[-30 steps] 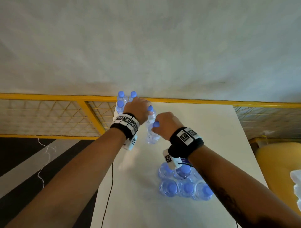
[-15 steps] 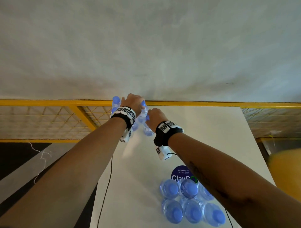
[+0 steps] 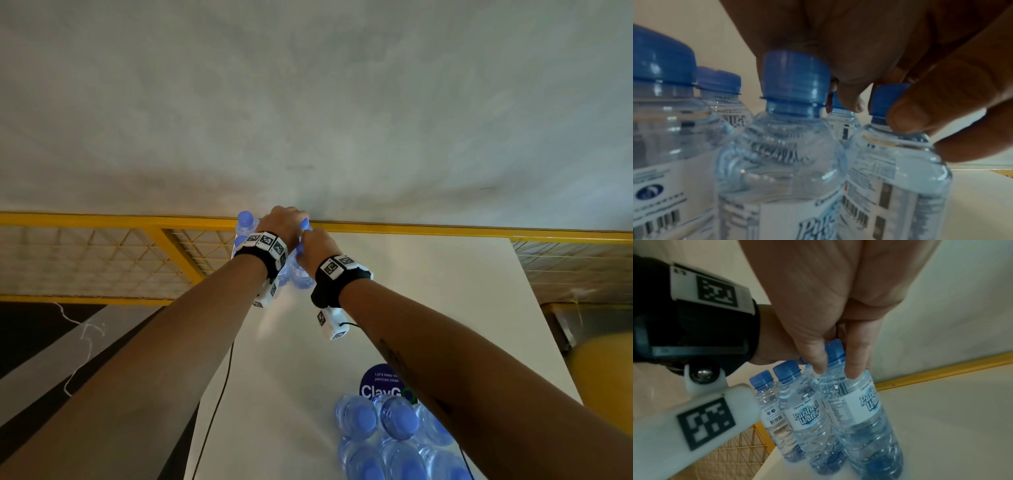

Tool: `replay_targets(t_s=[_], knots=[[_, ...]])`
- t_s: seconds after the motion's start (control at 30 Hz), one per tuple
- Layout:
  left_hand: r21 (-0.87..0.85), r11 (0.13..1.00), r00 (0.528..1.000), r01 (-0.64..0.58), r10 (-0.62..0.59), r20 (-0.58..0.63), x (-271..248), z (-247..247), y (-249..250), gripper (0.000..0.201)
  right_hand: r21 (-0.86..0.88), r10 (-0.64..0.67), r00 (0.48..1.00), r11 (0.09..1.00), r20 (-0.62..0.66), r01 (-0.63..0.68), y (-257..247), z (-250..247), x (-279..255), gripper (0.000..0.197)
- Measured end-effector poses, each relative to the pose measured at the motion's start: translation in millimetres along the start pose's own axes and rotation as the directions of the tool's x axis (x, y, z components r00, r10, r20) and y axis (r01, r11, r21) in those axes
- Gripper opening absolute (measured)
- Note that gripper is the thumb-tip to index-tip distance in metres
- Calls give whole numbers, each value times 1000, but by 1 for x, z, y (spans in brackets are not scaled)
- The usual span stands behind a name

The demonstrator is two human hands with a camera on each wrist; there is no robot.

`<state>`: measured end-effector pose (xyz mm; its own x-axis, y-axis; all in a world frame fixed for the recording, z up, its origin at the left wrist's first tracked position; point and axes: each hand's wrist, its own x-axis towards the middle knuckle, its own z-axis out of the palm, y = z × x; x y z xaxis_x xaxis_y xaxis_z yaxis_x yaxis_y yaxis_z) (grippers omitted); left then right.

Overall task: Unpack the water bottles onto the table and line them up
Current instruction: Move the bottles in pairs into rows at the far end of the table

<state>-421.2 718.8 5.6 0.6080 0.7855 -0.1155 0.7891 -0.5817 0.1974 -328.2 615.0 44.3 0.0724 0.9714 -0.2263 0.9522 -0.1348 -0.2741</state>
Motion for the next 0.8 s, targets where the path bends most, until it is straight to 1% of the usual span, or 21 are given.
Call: replay_targets(t_s=[0.07, 0.1, 0.13, 0.17, 0.2, 0.23, 0.27, 0.37, 0.43, 0.47, 0.5, 0.57, 0.63, 0.67, 0.73, 0.77, 0.8], knots=[[-23, 999, 1000, 23, -23, 19, -4, -3, 2, 19, 33, 12, 1000, 999, 19, -12, -2, -2, -5, 28], [-41, 998, 999, 47, -46, 25, -7, -7, 5, 16, 67, 21, 999, 997, 26, -23, -1, -1, -6, 29], [-53, 997, 998, 62, -61, 31, -12, -12, 8, 8, 108, 32, 999, 994, 43, -36, 1, -2, -10, 29], [-63, 996, 997, 71, -70, 10, -16, -16, 10, 12, 132, 35, 997, 990, 63, -43, 3, -5, -15, 29], [-78, 993, 996, 84, -85, -9, -21, -20, 11, 31, 139, 36, 996, 989, 78, -46, 6, -8, -22, 29], [-104, 990, 994, 95, -99, -34, -30, -25, 14, 44, 134, 39, 995, 990, 87, -51, 9, -12, -33, 30], [-122, 987, 990, 103, -113, -84, -39, -30, 15, 49, 134, 43, 994, 989, 98, -56, 12, -15, -42, 33], [-155, 986, 973, 62, -94, -211, -74, -43, 33, 41, 114, 28, 989, 992, 146, -45, 22, -25, -94, 46], [-193, 981, 972, 0, -46, -232, -103, -49, 55, 37, 105, 10, 987, 994, 162, -27, 26, -29, -138, 55], [-240, 969, 974, -56, 0, -225, -119, -48, 67, 37, 112, 2, 987, 993, 162, -20, 27, -30, -162, 55], [-302, 947, 979, -107, 48, -196, -136, -45, 80, 39, 120, -8, 987, 993, 160, -11, 27, -30, -184, 54], [-404, 897, 983, -182, 162, -83, -173, -34, 106, 44, 145, -4, 981, 989, 193, -25, 28, -29, -228, 53], [-423, 873, 959, -243, 283, 34, -208, -22, 132, 52, 132, 2, 969, 991, 246, -36, 27, -29, -267, 48], [-423, 870, 941, -254, 324, 100, -224, -15, 145, 57, 109, -1, 965, 994, 261, -29, 26, -27, -284, 43], [-420, 874, 906, -245, 360, 221, -252, 0, 164, 59, 60, -20, 960, 998, 279, 3, 25, -19, -314, 33], [-400, 885, 890, -239, 364, 273, -264, 9, 171, 54, 39, -29, 957, 999, 290, 18, 24, -13, -326, 31], [-365, 900, 882, -238, 358, 307, -275, 15, 176, 44, 12, -30, 953, 1000, 302, 27, 24, -5, -337, 30]])
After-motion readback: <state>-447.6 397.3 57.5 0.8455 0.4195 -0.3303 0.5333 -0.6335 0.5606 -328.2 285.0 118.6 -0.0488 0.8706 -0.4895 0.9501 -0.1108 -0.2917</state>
